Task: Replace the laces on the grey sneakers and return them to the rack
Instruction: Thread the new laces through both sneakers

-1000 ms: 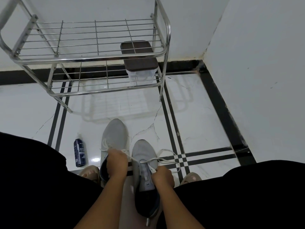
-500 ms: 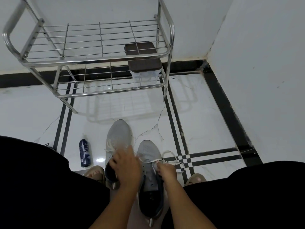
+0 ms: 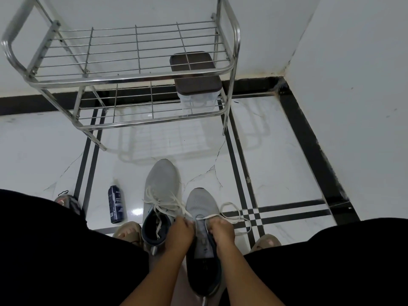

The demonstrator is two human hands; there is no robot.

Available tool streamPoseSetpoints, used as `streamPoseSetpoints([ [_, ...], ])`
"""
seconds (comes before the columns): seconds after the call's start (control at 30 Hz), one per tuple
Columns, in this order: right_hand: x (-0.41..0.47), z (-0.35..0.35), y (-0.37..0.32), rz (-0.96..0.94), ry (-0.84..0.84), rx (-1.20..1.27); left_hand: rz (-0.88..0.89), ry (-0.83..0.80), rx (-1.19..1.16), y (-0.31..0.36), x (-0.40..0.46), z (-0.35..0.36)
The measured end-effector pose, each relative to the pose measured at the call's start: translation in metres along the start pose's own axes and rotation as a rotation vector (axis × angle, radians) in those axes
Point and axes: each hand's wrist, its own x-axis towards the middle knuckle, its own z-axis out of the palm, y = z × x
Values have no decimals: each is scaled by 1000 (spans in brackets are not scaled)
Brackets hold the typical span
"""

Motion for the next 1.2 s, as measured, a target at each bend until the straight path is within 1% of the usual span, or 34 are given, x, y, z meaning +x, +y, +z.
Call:
streamPoseSetpoints([
  [0.03,2,0,3,1,20,-4,-45,5,-102,2,7,2],
  [0.07,1,1,4,26,41,45,-85,8,-196,3,15,3],
  [0.1,-2,1,2,54,54,134,-121,1,-275,5,20,3],
  [0.17,-1,0,-2,82,16,303,-146,-28,-409,9,25,5],
  [0.23,0,-3,-7,89,-37,354,-143,-50,-486,10,28,7],
  [0.3,3,-4,-9,108,-57,365,-152,-86,-545,10,29,11],
  [0.37,1,-4,-11,131,-66,366,-147,-99,-586,11,28,14],
  [0.43,0,-5,-14,135,-38,310,-118,-87,-599,10,29,17],
  [0.53,3,2,-21,53,10,160,-78,-47,-547,-1,34,22],
  [0.6,4,8,-26,21,-24,88,-93,-53,-533,-12,40,25],
  [0.63,4,9,-27,29,-39,99,-107,-56,-549,-13,41,25],
  [0.73,5,6,-28,114,-55,289,-165,-81,-676,-4,31,16],
  [0.83,2,-4,-33,204,-89,592,-203,-122,-763,-1,29,15],
  [0.9,0,-16,-40,220,-110,780,-210,-121,-811,1,27,14],
  [0.97,-1,-29,-49,185,-111,910,-219,-100,-868,4,25,11],
  [1.0,-1,-36,-55,152,-87,929,-213,-86,-893,7,24,9],
  [1.1,-6,-55,-82,11,64,859,-181,-66,-895,12,22,4],
  [1.13,-10,-63,-95,-39,88,872,-171,-67,-889,13,21,2],
  [1.2,-23,-79,-120,-135,71,964,-164,-68,-874,13,19,-1],
])
